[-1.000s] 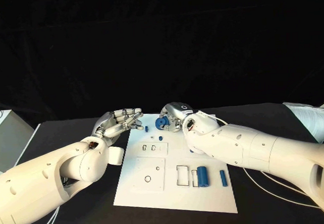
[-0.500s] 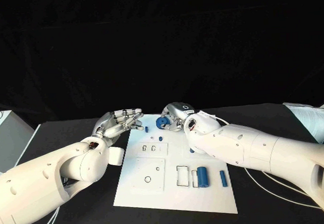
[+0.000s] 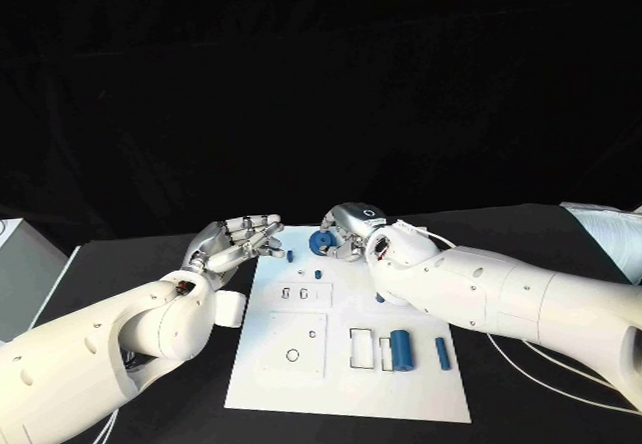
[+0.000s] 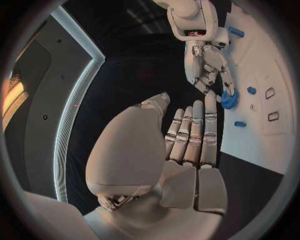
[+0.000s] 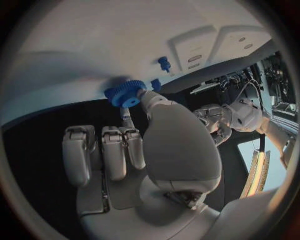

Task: Assemble the parts on the task board

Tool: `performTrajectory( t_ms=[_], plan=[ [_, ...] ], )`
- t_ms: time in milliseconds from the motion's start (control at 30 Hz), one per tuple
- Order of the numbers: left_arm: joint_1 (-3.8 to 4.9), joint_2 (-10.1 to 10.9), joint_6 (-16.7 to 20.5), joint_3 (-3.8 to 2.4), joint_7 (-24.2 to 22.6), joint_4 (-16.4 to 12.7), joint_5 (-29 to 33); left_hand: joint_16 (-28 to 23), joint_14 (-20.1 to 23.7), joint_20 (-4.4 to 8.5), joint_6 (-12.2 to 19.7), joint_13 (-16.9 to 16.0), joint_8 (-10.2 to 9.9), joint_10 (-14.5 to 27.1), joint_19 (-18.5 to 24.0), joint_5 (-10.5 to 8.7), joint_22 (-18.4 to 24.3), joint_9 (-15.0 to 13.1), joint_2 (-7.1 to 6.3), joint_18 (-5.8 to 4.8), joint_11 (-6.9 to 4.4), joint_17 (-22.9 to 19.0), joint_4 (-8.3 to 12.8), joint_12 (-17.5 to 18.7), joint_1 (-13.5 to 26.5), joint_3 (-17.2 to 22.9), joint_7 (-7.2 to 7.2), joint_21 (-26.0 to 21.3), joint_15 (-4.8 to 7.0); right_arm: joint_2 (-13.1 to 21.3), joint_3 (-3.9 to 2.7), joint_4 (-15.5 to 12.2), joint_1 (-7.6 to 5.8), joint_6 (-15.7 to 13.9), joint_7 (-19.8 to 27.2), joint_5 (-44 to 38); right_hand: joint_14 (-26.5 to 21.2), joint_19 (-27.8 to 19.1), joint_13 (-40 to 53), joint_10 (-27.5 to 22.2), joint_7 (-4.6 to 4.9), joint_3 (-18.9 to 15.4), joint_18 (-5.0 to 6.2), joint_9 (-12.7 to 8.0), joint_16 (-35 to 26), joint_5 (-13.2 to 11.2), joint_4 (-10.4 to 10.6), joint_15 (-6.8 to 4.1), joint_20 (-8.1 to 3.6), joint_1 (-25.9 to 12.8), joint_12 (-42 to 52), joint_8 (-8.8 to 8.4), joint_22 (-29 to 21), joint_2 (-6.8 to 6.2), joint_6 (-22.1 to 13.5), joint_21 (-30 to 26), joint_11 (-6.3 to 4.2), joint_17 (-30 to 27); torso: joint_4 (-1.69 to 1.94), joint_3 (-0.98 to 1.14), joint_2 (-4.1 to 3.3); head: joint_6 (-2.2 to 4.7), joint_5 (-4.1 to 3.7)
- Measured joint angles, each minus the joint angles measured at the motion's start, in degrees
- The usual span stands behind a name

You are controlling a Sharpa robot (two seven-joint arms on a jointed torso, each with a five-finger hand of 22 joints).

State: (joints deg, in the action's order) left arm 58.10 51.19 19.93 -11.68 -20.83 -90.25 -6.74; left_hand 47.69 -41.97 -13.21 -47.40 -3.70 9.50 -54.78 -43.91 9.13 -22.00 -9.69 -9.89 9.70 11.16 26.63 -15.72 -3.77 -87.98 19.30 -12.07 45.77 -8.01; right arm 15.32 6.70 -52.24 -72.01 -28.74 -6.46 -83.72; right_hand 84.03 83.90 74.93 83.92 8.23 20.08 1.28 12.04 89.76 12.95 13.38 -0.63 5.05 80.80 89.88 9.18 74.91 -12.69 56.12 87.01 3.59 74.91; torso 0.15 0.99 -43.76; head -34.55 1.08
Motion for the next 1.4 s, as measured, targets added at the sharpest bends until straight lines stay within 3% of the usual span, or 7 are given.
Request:
performTrajectory(
  t_ms=[1000,1100,1167,1300,1400],
  plan=[
    [-0.01,0.1,0.0,0.0,0.0,0.1,0.0,0.2,0.2,0.0,0.0,0.0,0.0,0.0,0.0,0.0,0.0,0.0,0.0,0.0,0.0,-0.1,0.0,0.0,0.0,0.0,0.0,0.0,0.21,1.0,0.16,-1.7,0.51,0.2,-1.5,-1.4,0.0,0.0,0.0,0.0,0.05,0.0,0.0,0.3,0.0,0.0,0.0,0.0,0.0,0.0,0.0,0.37,0.0,0.0,0.5,0.3,0.0,0.0,0.04,-0.05,0.0,-0.05,-0.05],
    [-0.01,0.0,0.0,0.0,0.0,0.1,0.0,0.2,0.2,0.0,0.0,0.0,0.0,0.0,0.0,0.0,0.0,0.0,0.0,0.0,0.0,-0.1,0.0,0.0,0.0,0.0,0.0,0.0,0.21,0.9,0.22,-1.5,0.56,0.2,-1.5,-1.4,0.0,0.0,0.0,0.1,0.44,-0.3,0.0,-0.4,0.0,-0.3,0.0,0.0,0.0,-0.7,0.0,-0.91,0.0,-0.72,-1.7,0.3,0.12,0.0,0.03,-0.05,-0.02,0.01,-0.05],
    [-0.01,0.0,0.0,0.0,0.0,0.1,0.0,0.2,0.2,0.0,0.0,0.0,0.0,0.0,0.0,0.0,0.0,0.0,0.0,0.0,0.0,-0.1,0.0,0.0,0.0,0.0,0.0,0.0,0.21,0.8,0.24,-1.5,0.63,0.3,-1.5,-1.4,0.0,0.0,0.0,0.1,0.85,-2.3,0.0,-1.1,0.0,-1.9,0.5,0.48,0.03,-1.6,0.0,-2.47,0.0,-1.06,-3.9,0.3,0.72,0.0,0.03,-0.05,-0.03,0.03,-0.05],
    [-0.01,0.0,0.0,0.0,0.0,0.1,0.0,0.2,0.2,0.0,0.0,0.0,0.0,0.0,0.0,0.0,0.0,0.0,0.0,0.0,0.0,-0.1,0.0,0.0,0.0,0.0,0.0,0.0,0.21,0.8,0.26,-1.3,0.66,0.6,-1.3,-1.2,0.1,0.0,0.0,0.1,1.57,-11.5,-0.01,-2.0,0.0,-3.6,3.0,1.14,0.83,-2.8,0.0,-3.9,0.0,0.16,-5.2,0.3,1.35,0.0,0.04,-0.05,-0.03,-0.02,-0.05],
    [-0.01,0.1,0.0,0.0,0.0,0.1,0.0,0.2,0.2,0.0,0.0,0.0,0.0,0.0,0.0,0.0,0.0,0.0,0.0,0.0,0.0,-0.1,0.0,0.0,0.0,0.0,0.0,0.0,0.21,0.9,0.26,-1.2,0.66,0.9,-1.2,-1.0,0.1,0.0,0.0,0.1,1.64,-13.3,0.0,-2.0,0.0,-3.6,3.4,1.14,0.84,-3.5,0.0,-3.9,0.0,0.86,-5.2,0.3,1.35,0.0,0.08,-0.09,-0.03,-0.05,-0.09]
  ],
)
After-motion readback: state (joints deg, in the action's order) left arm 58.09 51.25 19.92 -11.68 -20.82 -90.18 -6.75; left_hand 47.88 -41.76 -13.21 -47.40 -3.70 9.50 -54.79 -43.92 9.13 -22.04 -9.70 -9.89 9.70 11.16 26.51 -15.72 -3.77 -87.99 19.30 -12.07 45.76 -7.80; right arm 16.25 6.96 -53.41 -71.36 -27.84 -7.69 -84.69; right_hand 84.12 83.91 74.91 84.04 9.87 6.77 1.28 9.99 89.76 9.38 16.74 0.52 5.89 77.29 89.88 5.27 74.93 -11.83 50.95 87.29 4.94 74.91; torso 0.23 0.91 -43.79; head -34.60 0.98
